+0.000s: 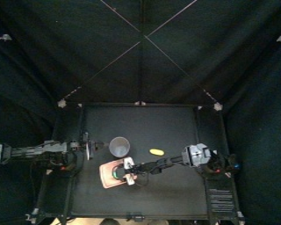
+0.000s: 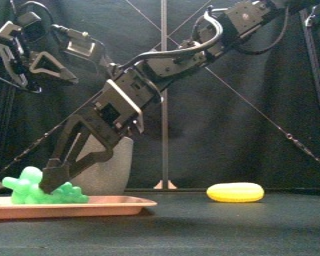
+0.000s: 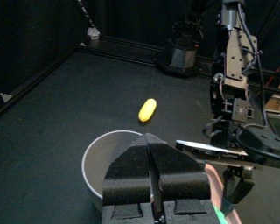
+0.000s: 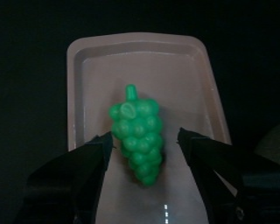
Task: Pick the green grapes then place it on the pink plate
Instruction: Drop green grapes on the pink plate and return to neutral
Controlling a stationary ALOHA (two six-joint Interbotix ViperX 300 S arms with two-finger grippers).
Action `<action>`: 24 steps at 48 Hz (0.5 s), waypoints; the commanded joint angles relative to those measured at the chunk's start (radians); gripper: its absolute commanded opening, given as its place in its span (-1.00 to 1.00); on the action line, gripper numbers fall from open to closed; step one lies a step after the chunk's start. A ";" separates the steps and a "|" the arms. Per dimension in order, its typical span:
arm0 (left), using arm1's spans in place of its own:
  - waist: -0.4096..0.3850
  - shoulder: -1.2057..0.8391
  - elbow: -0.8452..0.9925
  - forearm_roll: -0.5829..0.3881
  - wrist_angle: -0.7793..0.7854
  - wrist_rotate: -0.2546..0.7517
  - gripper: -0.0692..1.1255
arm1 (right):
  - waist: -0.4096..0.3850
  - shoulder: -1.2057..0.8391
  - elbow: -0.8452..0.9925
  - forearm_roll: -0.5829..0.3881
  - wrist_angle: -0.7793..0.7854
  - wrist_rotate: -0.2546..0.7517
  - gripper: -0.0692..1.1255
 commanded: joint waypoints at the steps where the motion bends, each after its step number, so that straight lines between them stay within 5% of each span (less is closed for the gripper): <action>1: 0.000 0.003 -0.012 0.000 -0.006 0.002 -0.56 | 0.002 -0.124 0.002 -0.032 0.000 0.003 0.69; 24: 0.000 0.002 -0.003 0.006 -0.002 0.003 -0.56 | 0.025 -0.459 0.302 -0.078 -0.150 0.011 0.69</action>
